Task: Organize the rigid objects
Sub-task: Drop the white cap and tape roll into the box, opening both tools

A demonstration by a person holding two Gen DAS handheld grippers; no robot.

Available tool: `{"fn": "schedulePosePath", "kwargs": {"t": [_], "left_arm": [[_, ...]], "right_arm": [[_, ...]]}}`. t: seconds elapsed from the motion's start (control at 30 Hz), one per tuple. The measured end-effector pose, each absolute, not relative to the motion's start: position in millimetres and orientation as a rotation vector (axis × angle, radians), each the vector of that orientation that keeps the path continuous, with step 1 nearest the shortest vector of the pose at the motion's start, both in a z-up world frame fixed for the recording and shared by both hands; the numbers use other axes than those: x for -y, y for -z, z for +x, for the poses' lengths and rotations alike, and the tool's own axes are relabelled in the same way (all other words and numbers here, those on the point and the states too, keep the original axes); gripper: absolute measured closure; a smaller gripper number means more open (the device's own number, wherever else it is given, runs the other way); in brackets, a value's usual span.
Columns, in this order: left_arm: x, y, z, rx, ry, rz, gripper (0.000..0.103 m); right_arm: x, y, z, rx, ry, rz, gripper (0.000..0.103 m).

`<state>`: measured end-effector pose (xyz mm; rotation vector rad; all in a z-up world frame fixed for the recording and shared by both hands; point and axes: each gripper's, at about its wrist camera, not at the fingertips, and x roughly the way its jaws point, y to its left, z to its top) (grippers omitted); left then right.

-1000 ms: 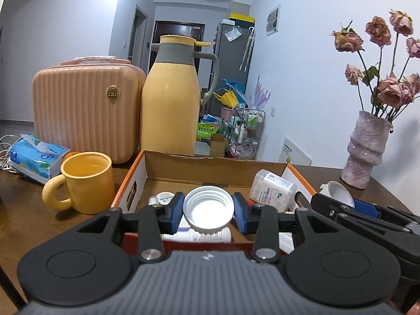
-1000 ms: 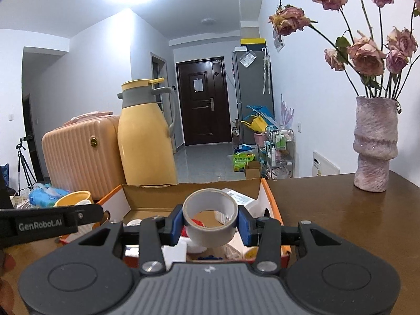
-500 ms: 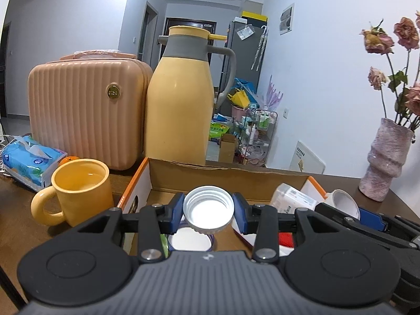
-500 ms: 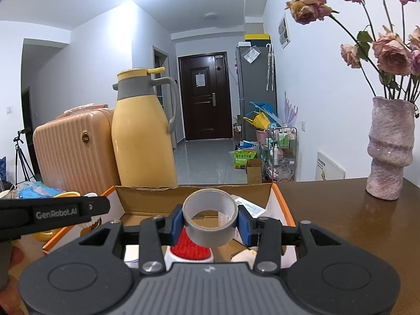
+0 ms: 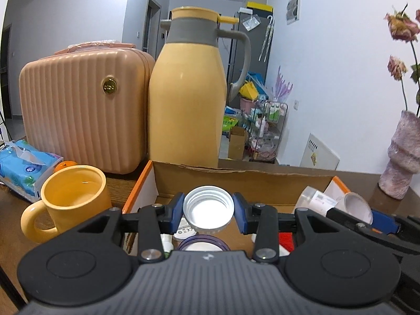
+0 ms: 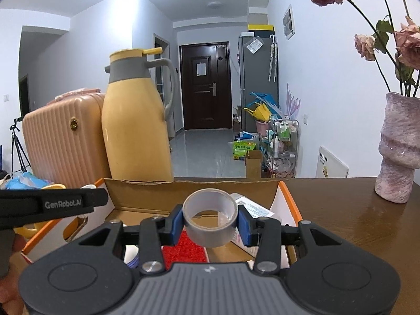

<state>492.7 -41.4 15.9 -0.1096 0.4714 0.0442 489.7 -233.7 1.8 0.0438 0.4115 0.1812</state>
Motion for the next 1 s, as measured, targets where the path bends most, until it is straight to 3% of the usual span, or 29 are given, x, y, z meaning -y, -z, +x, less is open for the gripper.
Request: {"fn": "schedulePosePath", "kwargs": {"t": [0.33,0.4,0.5,0.57,0.67,1.0], "left_arm": [[39.8,-3.9,506.5,-0.529,-0.051,-0.082,0.062],[40.5,-3.4,505.2,-0.534,-0.049,-0.076,0.057],[38.3,-2.4,504.2,-0.535,-0.045,-0.088,0.023],[36.3,-3.2,502.9,-0.522,-0.069,-0.092,0.000],[33.9,-6.9,497.5,-0.474,-0.106,-0.085,0.000],[32.1,-9.5,497.8,-0.472,-0.112,-0.088,0.000]], "right_arm": [[236.4,5.4,502.4,-0.469,-0.176,0.040,0.061],[238.5,6.2,503.3,-0.481,-0.172,0.050,0.056],[241.8,7.9,503.6,-0.484,-0.156,0.054,0.020],[242.7,7.3,502.3,-0.472,-0.137,0.050,0.010],[244.0,7.1,502.3,-0.469,-0.126,0.047,0.000],[243.8,0.4,494.1,-0.442,-0.118,0.042,0.000]]}}
